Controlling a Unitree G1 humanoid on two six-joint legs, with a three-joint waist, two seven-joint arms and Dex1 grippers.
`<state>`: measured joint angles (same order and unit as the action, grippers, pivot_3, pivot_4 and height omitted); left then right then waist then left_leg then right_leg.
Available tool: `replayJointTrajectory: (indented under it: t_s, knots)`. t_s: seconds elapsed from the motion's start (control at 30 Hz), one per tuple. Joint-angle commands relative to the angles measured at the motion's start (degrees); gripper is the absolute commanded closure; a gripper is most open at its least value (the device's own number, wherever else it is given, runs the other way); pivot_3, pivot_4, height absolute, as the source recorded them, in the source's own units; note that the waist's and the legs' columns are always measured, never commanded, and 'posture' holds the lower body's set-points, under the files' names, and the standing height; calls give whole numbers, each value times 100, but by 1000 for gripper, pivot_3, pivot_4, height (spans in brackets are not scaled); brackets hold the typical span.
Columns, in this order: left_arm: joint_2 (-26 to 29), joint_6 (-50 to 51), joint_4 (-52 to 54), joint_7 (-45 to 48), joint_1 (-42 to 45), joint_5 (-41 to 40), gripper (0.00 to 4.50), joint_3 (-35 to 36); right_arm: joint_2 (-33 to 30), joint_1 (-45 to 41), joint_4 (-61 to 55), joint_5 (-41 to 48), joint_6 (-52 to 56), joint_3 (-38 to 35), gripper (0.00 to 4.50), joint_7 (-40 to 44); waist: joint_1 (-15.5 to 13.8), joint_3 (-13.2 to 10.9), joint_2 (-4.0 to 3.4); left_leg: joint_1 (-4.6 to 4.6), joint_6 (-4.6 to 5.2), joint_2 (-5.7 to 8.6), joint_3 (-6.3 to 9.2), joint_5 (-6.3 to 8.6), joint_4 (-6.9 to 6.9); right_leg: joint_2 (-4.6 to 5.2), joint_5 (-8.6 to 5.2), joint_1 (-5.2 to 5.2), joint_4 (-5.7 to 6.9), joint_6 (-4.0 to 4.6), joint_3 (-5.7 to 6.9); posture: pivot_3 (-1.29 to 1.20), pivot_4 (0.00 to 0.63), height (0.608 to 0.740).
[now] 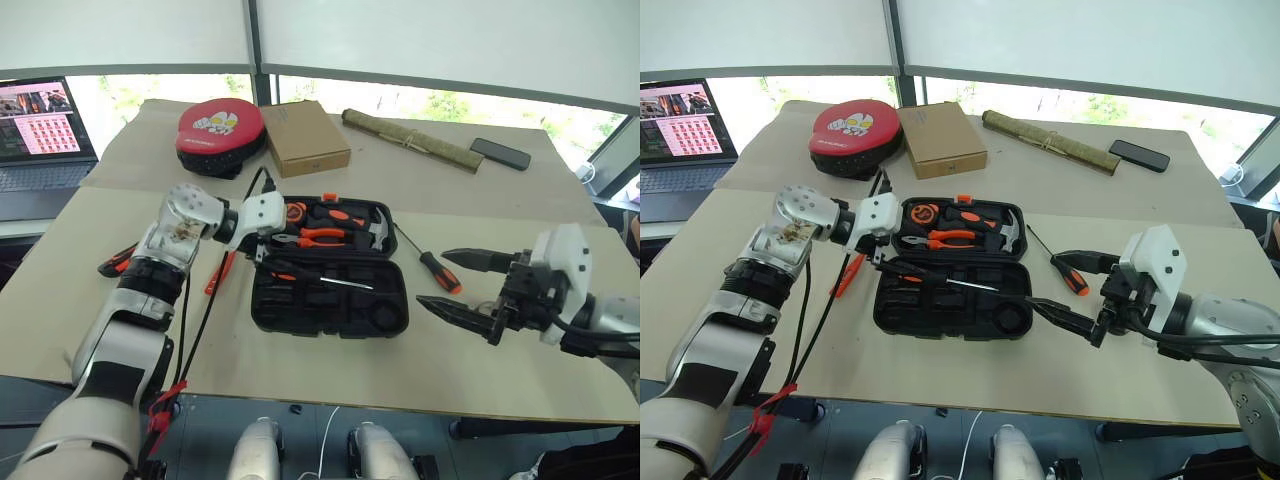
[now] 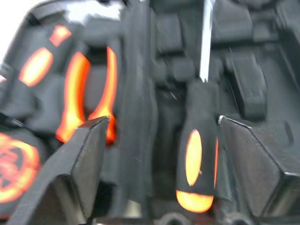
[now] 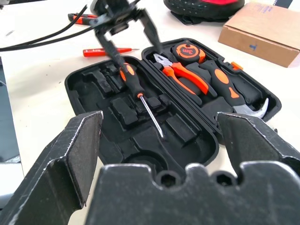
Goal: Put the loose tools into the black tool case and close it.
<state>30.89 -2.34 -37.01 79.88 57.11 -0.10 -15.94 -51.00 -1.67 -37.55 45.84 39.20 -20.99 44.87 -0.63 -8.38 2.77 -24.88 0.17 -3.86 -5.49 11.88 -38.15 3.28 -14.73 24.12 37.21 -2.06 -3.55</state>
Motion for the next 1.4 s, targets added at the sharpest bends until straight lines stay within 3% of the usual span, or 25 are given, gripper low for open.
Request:
replayJointTrajectory:
  t_s: [0.03,0.27,0.57,0.67,0.73,0.77,0.9,1.17,1.4]
  knots:
    - [-30,2,120,45,116,-33,1979,53,-33,-126,-32,19,-59,-66,0,-37,0,0,0,0,0,0,0,0,0,0,0,1,0,0,0,0,150,740]
    - [14,0,245,571,-97,-31,1979,-85,7,-16,-80,-13,-75,-118,0,-81,3,0,0,-3,0,0,2,0,-2,-1,0,1,0,0,2,0,150,740]
    - [-163,-647,-600,418,58,463,1979,-381,43,-22,-152,9,-63,-48,0,-226,-3,0,0,-10,0,0,8,0,-9,-1,0,1,1,0,7,0,150,740]
    - [-310,-717,-986,199,247,574,2619,-352,59,30,-202,17,-67,-69,0,-268,-12,0,0,-18,1,0,13,1,-17,0,0,1,0,0,12,0,150,740]
    - [-323,-789,-1107,240,314,589,3435,-340,70,40,-226,30,-61,-76,0,-298,-8,0,0,-26,3,0,21,2,-24,0,1,3,0,-1,18,0,150,740]
    - [-324,-787,-1122,291,337,560,3622,-320,76,44,-237,34,-57,-79,0,-310,-7,0,0,-27,4,0,22,2,-25,0,1,3,0,-1,19,0,150,740]
    - [-326,-408,-967,584,455,261,3623,-121,106,114,-279,23,-71,-92,0,-329,2,0,0,-29,5,0,25,2,-25,-1,1,4,2,-1,21,0,150,740]
    - [-364,-514,-1284,106,636,738,3623,-319,130,38,-235,-13,-101,5,0,-353,-3,0,0,-29,5,1,28,3,-31,0,1,1,2,-2,23,0,150,740]
    - [-323,-440,-1185,236,541,900,3623,-433,125,107,-221,-96,-137,1,0,-331,-4,0,0,-30,5,1,29,3,-33,0,1,1,4,-2,24,0,150,740]
